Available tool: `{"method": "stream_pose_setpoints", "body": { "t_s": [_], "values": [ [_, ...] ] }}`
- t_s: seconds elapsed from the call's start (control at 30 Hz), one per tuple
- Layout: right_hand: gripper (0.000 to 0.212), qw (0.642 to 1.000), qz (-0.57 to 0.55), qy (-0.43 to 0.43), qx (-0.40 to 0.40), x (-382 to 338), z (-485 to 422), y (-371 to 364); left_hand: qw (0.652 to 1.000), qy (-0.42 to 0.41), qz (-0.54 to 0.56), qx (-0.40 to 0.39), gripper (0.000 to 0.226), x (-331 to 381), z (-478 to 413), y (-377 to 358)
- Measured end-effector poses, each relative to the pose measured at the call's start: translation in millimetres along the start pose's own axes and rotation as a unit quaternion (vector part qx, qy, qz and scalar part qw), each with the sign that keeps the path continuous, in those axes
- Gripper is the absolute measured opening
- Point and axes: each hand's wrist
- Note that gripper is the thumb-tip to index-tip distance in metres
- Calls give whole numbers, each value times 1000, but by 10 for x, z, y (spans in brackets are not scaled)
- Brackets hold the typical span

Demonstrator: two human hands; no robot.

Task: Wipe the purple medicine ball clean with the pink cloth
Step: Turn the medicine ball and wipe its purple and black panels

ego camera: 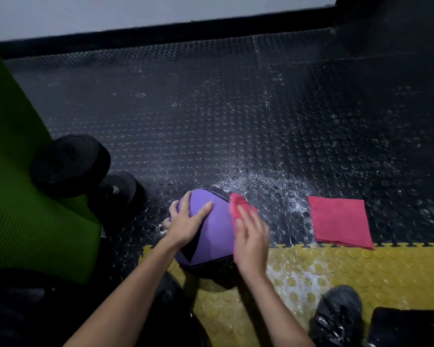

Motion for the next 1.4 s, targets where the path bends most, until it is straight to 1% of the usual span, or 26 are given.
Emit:
{"method": "stream_pose_setpoints", "body": {
  "t_s": [0.07,0.13,0.17,0.23,0.3,0.33,0.4,0.47,0.5,0.53,0.6,0.7,0.77,0.83,0.9,0.93,0.97,1.0,1.07,1.13,1.17,1.2,1.23,1.3,1.37,1.4],
  "values": [
    [35,985,-127,-120,-14,193,-107,125,1000,-16,-1,-1,76,8,23,-48],
    [35,982,-127,-139,-3,165,-94,189,999,-23,-24,15,77,79,9,-114],
    [34,990,-86,-109,13,88,-53,175,999,-20,-39,18,78,131,-11,-152],
    [37,1000,9,-8,22,-73,67,76,996,-16,-81,24,73,228,-53,-199],
    [42,997,49,57,-4,-115,107,16,995,-13,-96,17,70,281,-93,-188],
    [43,997,41,64,-10,-78,74,32,995,-15,-97,13,70,282,-113,-165],
    [39,999,-34,25,3,69,-17,140,996,-14,-88,5,79,259,-129,-123],
    [36,989,-118,-91,-6,253,-71,243,997,-8,-76,-1,85,222,-116,-129],
    [37,981,-131,-140,-11,308,-62,256,997,-6,-75,2,85,208,-116,-145],
    [37,981,-119,-152,-6,294,-37,246,997,-6,-77,8,84,205,-127,-163],
    [35,992,-71,-98,26,104,22,185,996,-4,-82,19,78,235,-147,-176],
    [33,997,22,63,25,-115,112,70,996,-3,-88,22,70,261,-153,-155],
    [34,995,28,94,13,-65,51,97,997,0,-78,12,71,257,-155,-118],
    [32,999,-22,31,21,73,-35,208,998,5,-68,4,72,239,-155,-114],
    [35,990,-95,-102,2,228,-99,310,998,6,-65,-7,73,221,-148,-144],
    [35,984,-101,-146,-6,275,-108,323,998,5,-61,-8,73,212,-154,-158],
    [35,984,-84,-156,-7,234,-97,318,998,5,-58,-5,74,213,-158,-162],
    [34,989,-59,-133,4,128,-72,293,999,6,-53,-4,76,222,-163,-151],
    [30,1000,6,-3,24,-114,29,155,999,9,-48,-1,80,222,-166,-126],
    [31,991,73,113,9,-208,114,22,999,3,-37,-8,86,197,-144,-95],
    [30,987,84,137,0,-181,94,10,1000,-3,-21,-18,91,172,-142,-77],
    [30,988,71,135,-5,-127,40,30,999,-8,-6,-31,95,140,-151,-59],
    [31,994,39,106,0,-63,-14,81,999,-9,6,-43,98,114,-158,-43],
    [32,999,-33,-17,-1,104,-117,231,998,-2,14,-63,97,83,-158,-56],
    [34,990,-70,-121,-10,285,-188,320,998,0,4,-58,83,79,-163,-98],
    [34,990,-58,-129,-7,279,-182,328,999,3,-1,-46,77,95,-162,-113]
  ]
}}
Point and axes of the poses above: each hand's wrist, its own z-axis away from the middle knuckle, its own y-axis out of the back of the hand, x = y × z, and after that the axes turned 13 degrees about -x, right-handed
